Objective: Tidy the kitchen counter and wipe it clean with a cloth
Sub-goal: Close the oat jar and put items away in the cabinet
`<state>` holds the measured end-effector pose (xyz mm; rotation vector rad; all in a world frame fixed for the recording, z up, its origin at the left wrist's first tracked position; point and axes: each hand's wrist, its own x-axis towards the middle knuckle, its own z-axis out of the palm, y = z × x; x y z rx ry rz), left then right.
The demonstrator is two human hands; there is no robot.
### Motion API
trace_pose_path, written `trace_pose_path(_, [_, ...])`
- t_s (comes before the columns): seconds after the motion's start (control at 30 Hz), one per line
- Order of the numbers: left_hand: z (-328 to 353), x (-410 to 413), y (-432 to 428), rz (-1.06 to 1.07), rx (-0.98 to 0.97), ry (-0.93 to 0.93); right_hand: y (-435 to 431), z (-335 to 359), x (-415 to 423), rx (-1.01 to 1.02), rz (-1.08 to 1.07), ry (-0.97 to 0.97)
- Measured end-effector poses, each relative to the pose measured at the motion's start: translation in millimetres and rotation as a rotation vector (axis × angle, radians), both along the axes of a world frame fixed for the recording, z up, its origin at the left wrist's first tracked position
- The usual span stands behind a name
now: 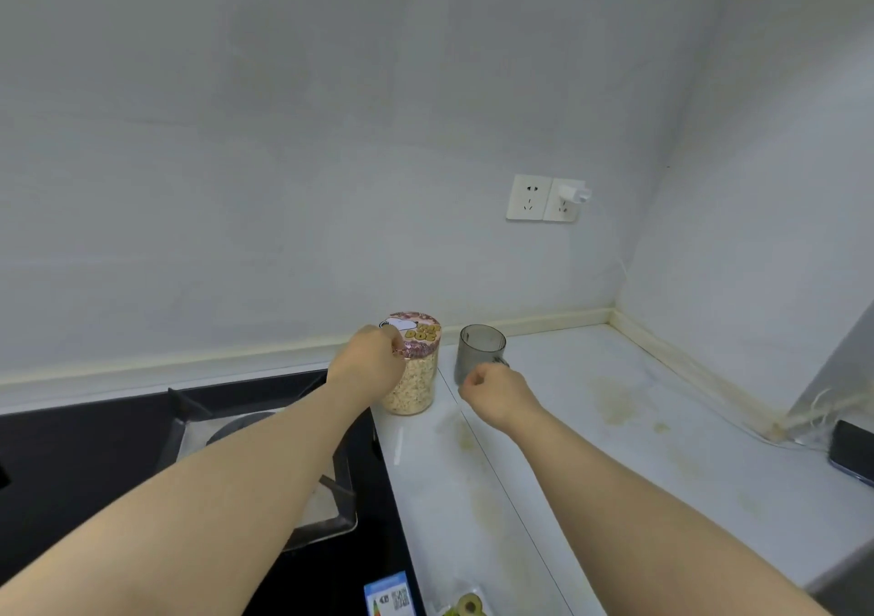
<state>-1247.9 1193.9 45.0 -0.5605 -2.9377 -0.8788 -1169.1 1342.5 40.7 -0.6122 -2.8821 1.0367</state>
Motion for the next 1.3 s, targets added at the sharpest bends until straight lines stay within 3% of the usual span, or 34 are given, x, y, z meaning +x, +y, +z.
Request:
trace_pose_path(0.43, [-24.5,-78.1,28.3,-0.104,-0.117,0.099,11.6,-23.7,-58.5,-0.272,-0.114,0.015])
trace_pose_path(0.63, [-42.2,-104.9,54.9,-0.162,-0.247,-0.057,21.7,-35.4,-77.8,-0.353,-0.145,-0.003])
trace_pose_path(1.07, [-37.6,-128.5,70.4,-0.184,-0.407,-0.166,33.2,-85.2,-77.3,-0.494,-0.252,-0.133])
trace_pose_path(1.3, [-33.4,-113.2,64.5,-0.141,-0.394,-0.075,37.1,-72.7,-56.0,-0.521,-0.273,-0.090])
